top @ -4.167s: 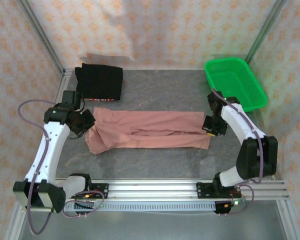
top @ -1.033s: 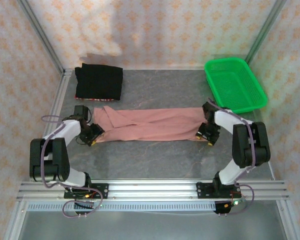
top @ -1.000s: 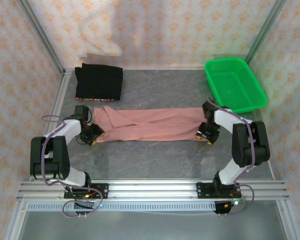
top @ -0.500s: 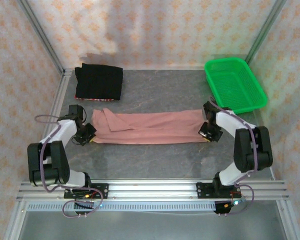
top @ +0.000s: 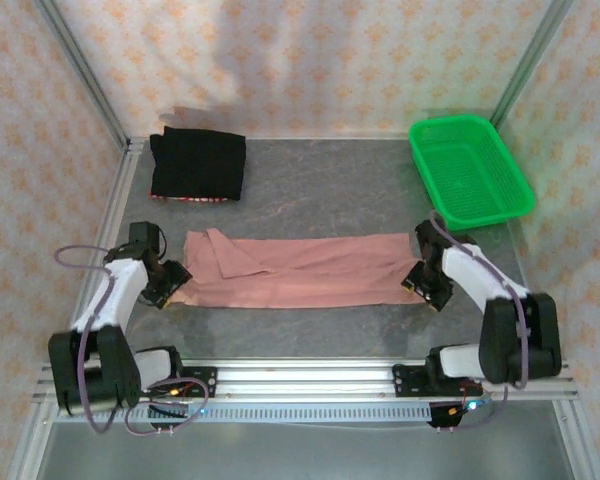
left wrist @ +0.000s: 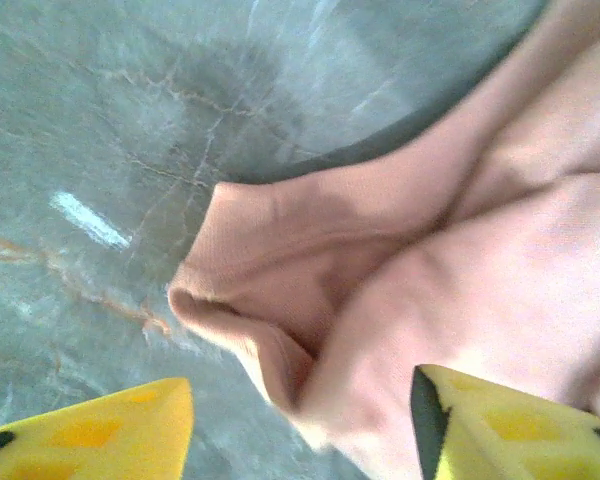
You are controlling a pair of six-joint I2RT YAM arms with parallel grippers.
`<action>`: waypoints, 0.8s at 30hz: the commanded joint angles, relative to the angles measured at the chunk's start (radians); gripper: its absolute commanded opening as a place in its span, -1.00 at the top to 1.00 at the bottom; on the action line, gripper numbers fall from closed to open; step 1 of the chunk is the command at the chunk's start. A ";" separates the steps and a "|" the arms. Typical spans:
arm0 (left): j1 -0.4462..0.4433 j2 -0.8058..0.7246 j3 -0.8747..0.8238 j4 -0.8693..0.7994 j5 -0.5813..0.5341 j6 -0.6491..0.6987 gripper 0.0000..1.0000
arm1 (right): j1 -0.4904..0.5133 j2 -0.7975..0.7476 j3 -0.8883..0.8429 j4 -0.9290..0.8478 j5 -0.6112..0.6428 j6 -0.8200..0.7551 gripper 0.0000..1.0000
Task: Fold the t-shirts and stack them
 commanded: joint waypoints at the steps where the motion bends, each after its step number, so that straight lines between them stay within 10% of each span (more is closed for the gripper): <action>1: -0.046 -0.103 0.091 -0.112 0.026 -0.052 -0.30 | -0.003 -0.148 0.038 -0.064 -0.060 -0.055 -0.54; 10: -0.238 0.025 0.139 0.007 0.204 -0.164 -0.34 | 0.052 -0.380 0.079 0.023 -0.244 -0.153 -0.80; 24: -0.358 0.230 0.052 0.185 0.170 -0.275 0.24 | 0.119 -0.415 0.108 0.059 -0.265 -0.166 -0.84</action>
